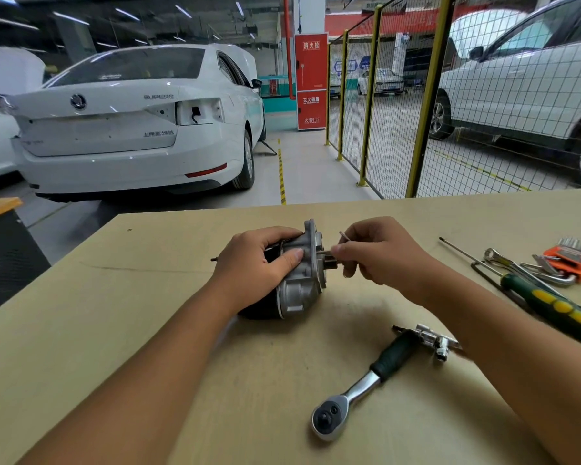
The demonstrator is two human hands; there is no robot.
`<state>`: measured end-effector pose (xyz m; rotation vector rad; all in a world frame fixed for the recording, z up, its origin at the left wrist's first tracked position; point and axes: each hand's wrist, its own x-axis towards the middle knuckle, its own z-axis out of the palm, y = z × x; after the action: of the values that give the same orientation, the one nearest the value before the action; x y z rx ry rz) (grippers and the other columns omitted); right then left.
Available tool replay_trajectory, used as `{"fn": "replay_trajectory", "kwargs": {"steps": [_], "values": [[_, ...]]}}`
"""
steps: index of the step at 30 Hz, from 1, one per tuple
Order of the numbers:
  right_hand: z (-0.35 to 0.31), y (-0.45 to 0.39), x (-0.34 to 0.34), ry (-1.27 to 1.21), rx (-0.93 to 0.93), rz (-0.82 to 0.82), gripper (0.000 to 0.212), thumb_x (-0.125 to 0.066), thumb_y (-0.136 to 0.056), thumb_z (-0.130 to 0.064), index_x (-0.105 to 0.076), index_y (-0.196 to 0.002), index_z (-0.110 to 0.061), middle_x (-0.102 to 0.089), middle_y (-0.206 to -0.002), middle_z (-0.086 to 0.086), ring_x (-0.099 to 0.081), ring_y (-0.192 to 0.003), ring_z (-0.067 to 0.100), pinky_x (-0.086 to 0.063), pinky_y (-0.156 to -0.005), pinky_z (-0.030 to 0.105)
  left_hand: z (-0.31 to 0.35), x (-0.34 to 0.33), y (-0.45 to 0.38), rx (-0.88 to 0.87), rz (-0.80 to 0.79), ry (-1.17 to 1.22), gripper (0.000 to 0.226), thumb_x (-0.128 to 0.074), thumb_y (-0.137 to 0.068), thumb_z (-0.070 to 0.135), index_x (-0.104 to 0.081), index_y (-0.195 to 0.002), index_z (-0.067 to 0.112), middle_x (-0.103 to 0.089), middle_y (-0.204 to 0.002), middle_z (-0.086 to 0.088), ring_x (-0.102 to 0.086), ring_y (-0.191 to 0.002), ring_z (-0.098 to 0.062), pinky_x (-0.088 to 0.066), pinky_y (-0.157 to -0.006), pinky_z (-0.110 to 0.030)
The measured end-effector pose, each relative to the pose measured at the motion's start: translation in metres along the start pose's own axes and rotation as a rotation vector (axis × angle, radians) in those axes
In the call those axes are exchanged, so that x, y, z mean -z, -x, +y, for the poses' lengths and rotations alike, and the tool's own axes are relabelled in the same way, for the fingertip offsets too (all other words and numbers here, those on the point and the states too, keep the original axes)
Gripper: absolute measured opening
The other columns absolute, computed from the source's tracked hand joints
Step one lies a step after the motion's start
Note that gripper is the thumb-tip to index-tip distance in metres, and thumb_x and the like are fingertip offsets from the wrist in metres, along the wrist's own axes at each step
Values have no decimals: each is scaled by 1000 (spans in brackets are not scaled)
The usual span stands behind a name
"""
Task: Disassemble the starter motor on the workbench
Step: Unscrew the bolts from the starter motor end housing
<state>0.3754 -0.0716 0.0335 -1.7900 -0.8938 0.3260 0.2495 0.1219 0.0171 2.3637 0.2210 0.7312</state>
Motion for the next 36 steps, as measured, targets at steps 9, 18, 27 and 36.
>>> {"fn": "replay_trajectory", "kwargs": {"steps": [9,18,27,36], "values": [[6,1,28,152,-123,-483,21,-74,-78,-23,-69,-78,-2,-68,-65,14,-42,-47,15,-30,-43,23,0,1,0,3,-4,-16,45,-64,-82,49,-74,-123,33,-73,-119,17,-66,-115,-8,-53,-102,-41],[7,3,9,675,-28,-465,23,-78,-77,-33,-66,-64,-20,-59,-60,-7,-50,-55,3,-42,-56,26,-2,0,1,17,-9,-11,44,-64,-83,49,-73,-123,35,-73,-118,20,-66,-114,-6,-53,-102,-41],[-2,1,22,650,3,-396,18,-72,-89,-34,-71,-74,-25,-70,-67,-8,-60,-60,1,-46,-64,27,10,17,-1,-19,-240,-152,58,-62,-79,56,-62,-132,34,-68,-118,18,-63,-110,-9,-50,-100,-42],[5,1,17,760,152,-325,40,-80,-70,-65,-72,-81,-27,-64,-67,-9,-57,-62,2,-40,-53,20,24,17,2,-101,-524,-721,152,-81,-44,83,3,-160,31,-24,-156,6,-36,-138,-20,-36,-115,-44]]}}
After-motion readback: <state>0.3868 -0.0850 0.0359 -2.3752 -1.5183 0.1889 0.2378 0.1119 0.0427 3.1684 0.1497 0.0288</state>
